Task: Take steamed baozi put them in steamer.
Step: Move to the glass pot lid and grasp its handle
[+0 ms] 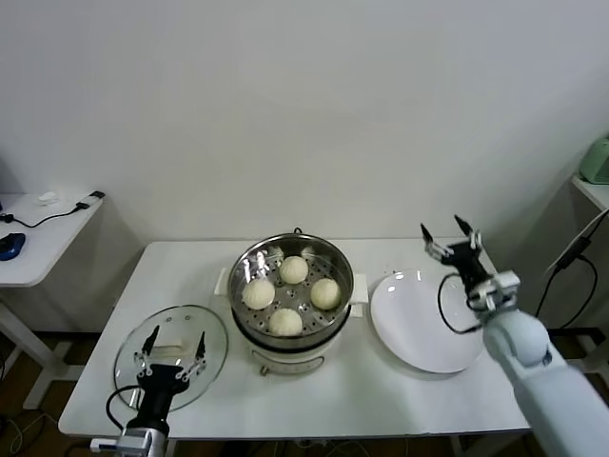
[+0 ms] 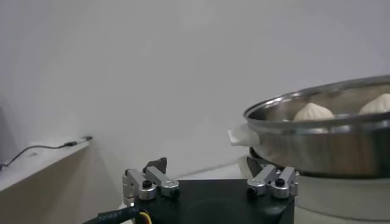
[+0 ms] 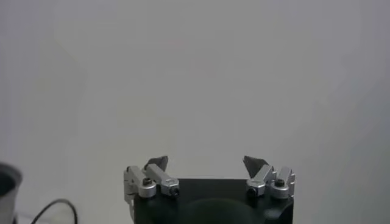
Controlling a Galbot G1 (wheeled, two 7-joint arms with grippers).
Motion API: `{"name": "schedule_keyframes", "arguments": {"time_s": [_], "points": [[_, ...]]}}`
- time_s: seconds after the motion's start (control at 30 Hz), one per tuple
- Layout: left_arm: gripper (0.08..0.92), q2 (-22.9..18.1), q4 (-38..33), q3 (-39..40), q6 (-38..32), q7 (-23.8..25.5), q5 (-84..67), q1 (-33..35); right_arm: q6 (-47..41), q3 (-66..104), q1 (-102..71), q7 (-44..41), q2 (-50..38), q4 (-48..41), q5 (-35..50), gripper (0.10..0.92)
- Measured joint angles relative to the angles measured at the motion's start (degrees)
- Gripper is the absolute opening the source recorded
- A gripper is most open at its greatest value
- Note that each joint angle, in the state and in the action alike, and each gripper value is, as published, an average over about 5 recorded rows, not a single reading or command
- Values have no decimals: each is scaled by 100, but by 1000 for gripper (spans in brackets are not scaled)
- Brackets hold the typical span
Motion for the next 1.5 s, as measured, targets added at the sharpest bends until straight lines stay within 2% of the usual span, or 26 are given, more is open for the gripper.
{"name": "schedule_keyframes", "arguments": {"time_s": [0.17, 0.37, 0.57, 0.83, 1.1, 1.5], "points": [[823, 32, 167, -67, -227, -234, 590, -76, 293, 481, -1059, -32, 587, 66, -280, 823], [823, 144, 475, -118, -383, -945, 2075, -130, 475, 739, -1817, 26, 1056, 138, -480, 823], [823, 360, 888, -43, -236, -1587, 3768, -114, 532, 819, -2119, 120, 1331, 185, -591, 823], [823, 456, 1500, -12, 136, -2132, 5273, -282, 541, 863, -2302, 225, 1552, 258, -691, 823], [823, 430, 1977, 46, 466, -2346, 6103, -592, 501, 908, -2383, 323, 1623, 353, -780, 823], [823, 483, 2530, 53, 800, -2387, 6710, -1042, 453, 1014, -2447, 352, 1678, 455, -852, 823]]}}
